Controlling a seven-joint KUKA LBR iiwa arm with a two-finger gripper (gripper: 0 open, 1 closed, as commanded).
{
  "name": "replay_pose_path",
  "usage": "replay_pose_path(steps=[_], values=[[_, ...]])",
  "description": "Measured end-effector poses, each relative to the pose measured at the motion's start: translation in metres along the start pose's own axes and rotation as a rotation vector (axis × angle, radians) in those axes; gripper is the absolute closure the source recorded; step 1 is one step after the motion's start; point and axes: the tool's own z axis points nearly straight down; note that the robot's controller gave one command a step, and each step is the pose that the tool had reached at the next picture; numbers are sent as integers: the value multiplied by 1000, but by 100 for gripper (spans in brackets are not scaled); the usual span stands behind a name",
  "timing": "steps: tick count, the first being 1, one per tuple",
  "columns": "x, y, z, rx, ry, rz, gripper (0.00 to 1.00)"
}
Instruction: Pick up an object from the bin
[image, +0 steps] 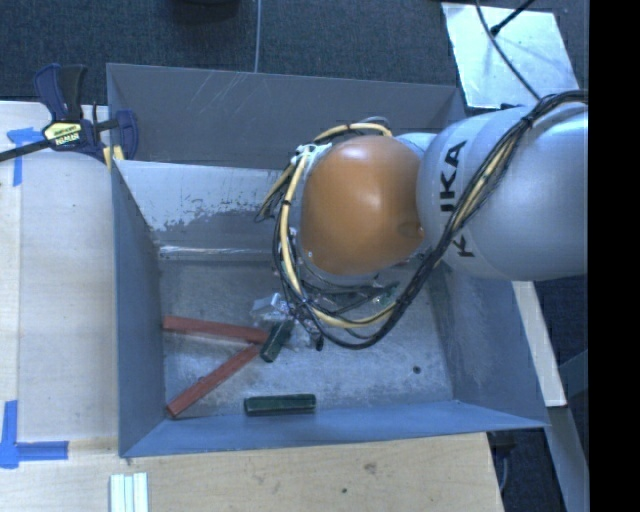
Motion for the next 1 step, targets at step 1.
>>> replay_pose_path(steps=[1], values=[[1, 4, -64, 0, 1, -18, 100]])
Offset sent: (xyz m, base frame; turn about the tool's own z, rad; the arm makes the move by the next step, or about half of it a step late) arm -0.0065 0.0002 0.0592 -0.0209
